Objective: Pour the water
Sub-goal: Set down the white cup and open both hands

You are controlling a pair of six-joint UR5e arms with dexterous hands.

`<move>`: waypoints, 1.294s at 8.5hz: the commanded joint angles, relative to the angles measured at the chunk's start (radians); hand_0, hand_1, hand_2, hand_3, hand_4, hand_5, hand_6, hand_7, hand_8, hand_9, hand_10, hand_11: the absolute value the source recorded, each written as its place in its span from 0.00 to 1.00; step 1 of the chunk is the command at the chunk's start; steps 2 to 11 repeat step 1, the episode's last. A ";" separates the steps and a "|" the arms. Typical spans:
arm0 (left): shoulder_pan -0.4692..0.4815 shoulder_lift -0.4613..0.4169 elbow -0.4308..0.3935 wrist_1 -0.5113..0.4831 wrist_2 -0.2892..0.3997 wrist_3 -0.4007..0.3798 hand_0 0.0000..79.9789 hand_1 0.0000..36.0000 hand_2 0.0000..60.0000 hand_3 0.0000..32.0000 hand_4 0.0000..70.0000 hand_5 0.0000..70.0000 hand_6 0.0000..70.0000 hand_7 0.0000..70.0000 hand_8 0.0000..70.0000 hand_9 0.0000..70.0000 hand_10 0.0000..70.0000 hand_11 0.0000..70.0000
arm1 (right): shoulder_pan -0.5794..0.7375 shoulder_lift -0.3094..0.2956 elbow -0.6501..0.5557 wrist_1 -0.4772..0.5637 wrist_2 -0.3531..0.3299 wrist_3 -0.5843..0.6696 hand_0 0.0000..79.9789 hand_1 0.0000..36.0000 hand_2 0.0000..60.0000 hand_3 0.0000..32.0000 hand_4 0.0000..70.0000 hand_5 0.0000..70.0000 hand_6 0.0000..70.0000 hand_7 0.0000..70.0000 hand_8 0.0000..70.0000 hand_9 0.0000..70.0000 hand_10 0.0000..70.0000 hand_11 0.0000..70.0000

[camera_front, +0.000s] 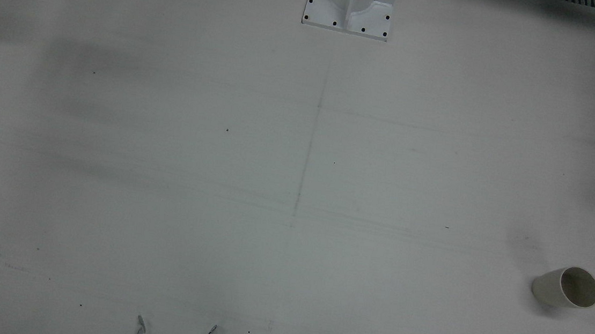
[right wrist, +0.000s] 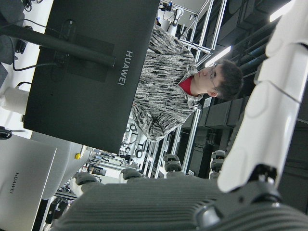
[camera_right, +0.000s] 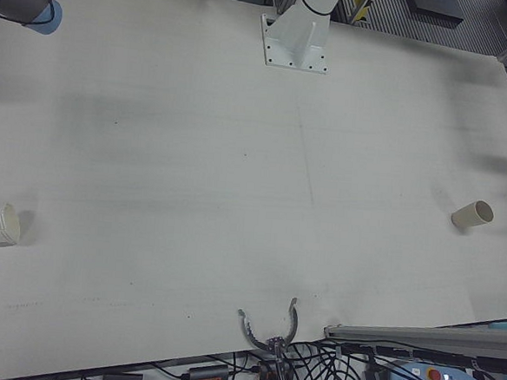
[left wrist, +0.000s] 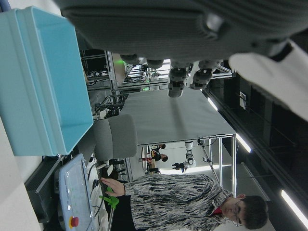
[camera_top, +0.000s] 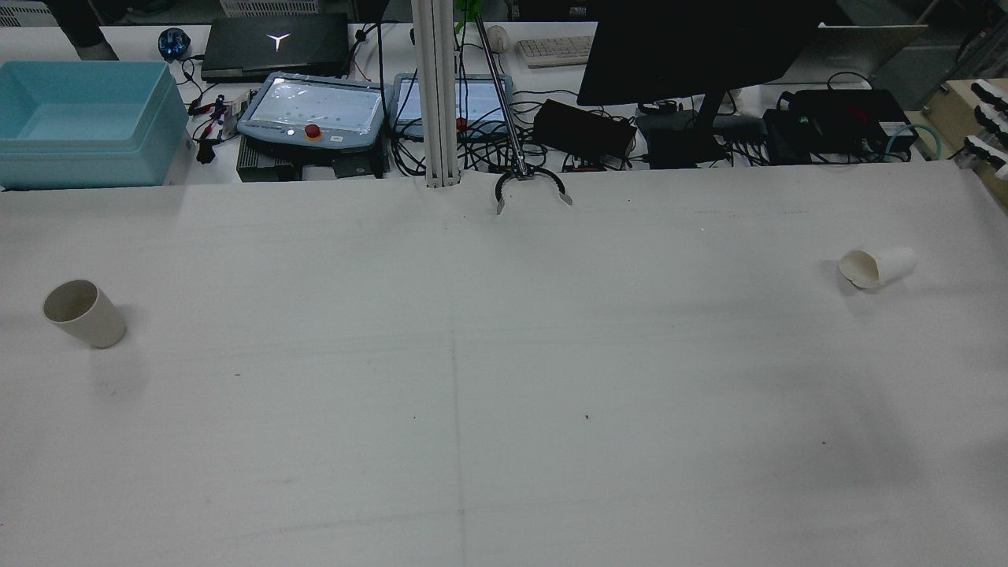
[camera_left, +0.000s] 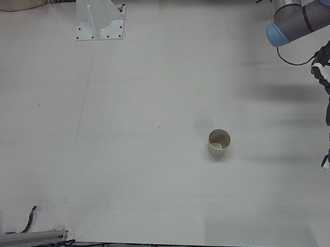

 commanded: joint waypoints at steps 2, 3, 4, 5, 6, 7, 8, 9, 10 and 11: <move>-0.006 -0.020 -0.180 0.193 0.035 -0.042 0.41 0.00 0.00 0.00 0.28 0.00 0.17 0.17 0.02 0.01 0.01 0.01 | 0.103 -0.065 0.112 -0.112 -0.079 0.086 0.63 0.49 0.14 0.45 0.03 0.08 0.14 0.08 0.04 0.04 0.00 0.00; -0.006 -0.020 -0.180 0.193 0.035 -0.042 0.41 0.00 0.00 0.00 0.28 0.00 0.17 0.17 0.02 0.01 0.01 0.01 | 0.103 -0.065 0.112 -0.112 -0.079 0.086 0.63 0.49 0.14 0.45 0.03 0.08 0.14 0.08 0.04 0.04 0.00 0.00; -0.006 -0.020 -0.180 0.193 0.035 -0.042 0.41 0.00 0.00 0.00 0.28 0.00 0.17 0.17 0.02 0.01 0.01 0.01 | 0.103 -0.065 0.112 -0.112 -0.079 0.086 0.63 0.49 0.14 0.45 0.03 0.08 0.14 0.08 0.04 0.04 0.00 0.00; -0.006 -0.020 -0.180 0.193 0.035 -0.042 0.41 0.00 0.00 0.00 0.28 0.00 0.17 0.17 0.02 0.01 0.01 0.01 | 0.103 -0.065 0.112 -0.112 -0.079 0.086 0.63 0.49 0.14 0.45 0.03 0.08 0.14 0.08 0.04 0.04 0.00 0.00; -0.006 -0.020 -0.180 0.193 0.035 -0.042 0.41 0.00 0.00 0.00 0.28 0.00 0.17 0.17 0.02 0.01 0.01 0.01 | 0.103 -0.065 0.112 -0.112 -0.079 0.086 0.63 0.49 0.14 0.45 0.03 0.08 0.14 0.08 0.04 0.04 0.00 0.00; -0.006 -0.020 -0.180 0.193 0.035 -0.042 0.41 0.00 0.00 0.00 0.28 0.00 0.17 0.17 0.02 0.01 0.01 0.01 | 0.103 -0.065 0.112 -0.112 -0.079 0.086 0.63 0.49 0.14 0.45 0.03 0.08 0.14 0.08 0.04 0.04 0.00 0.00; -0.006 -0.020 -0.180 0.193 0.035 -0.042 0.41 0.00 0.00 0.00 0.28 0.00 0.17 0.17 0.02 0.01 0.01 0.01 | 0.103 -0.065 0.112 -0.112 -0.079 0.086 0.63 0.49 0.14 0.45 0.03 0.08 0.14 0.08 0.04 0.04 0.00 0.00; -0.006 -0.020 -0.180 0.193 0.035 -0.042 0.41 0.00 0.00 0.00 0.28 0.00 0.17 0.17 0.02 0.01 0.01 0.01 | 0.103 -0.065 0.112 -0.112 -0.079 0.086 0.63 0.49 0.14 0.45 0.03 0.08 0.14 0.08 0.04 0.04 0.00 0.00; -0.006 -0.020 -0.180 0.193 0.035 -0.042 0.41 0.00 0.00 0.00 0.28 0.00 0.17 0.17 0.02 0.01 0.01 0.01 | 0.103 -0.065 0.112 -0.112 -0.079 0.086 0.63 0.49 0.14 0.45 0.03 0.08 0.14 0.08 0.04 0.04 0.00 0.00; -0.006 -0.020 -0.180 0.193 0.035 -0.042 0.41 0.00 0.00 0.00 0.28 0.00 0.17 0.17 0.02 0.01 0.01 0.01 | 0.103 -0.065 0.112 -0.112 -0.079 0.086 0.63 0.49 0.14 0.45 0.03 0.08 0.14 0.08 0.04 0.04 0.00 0.00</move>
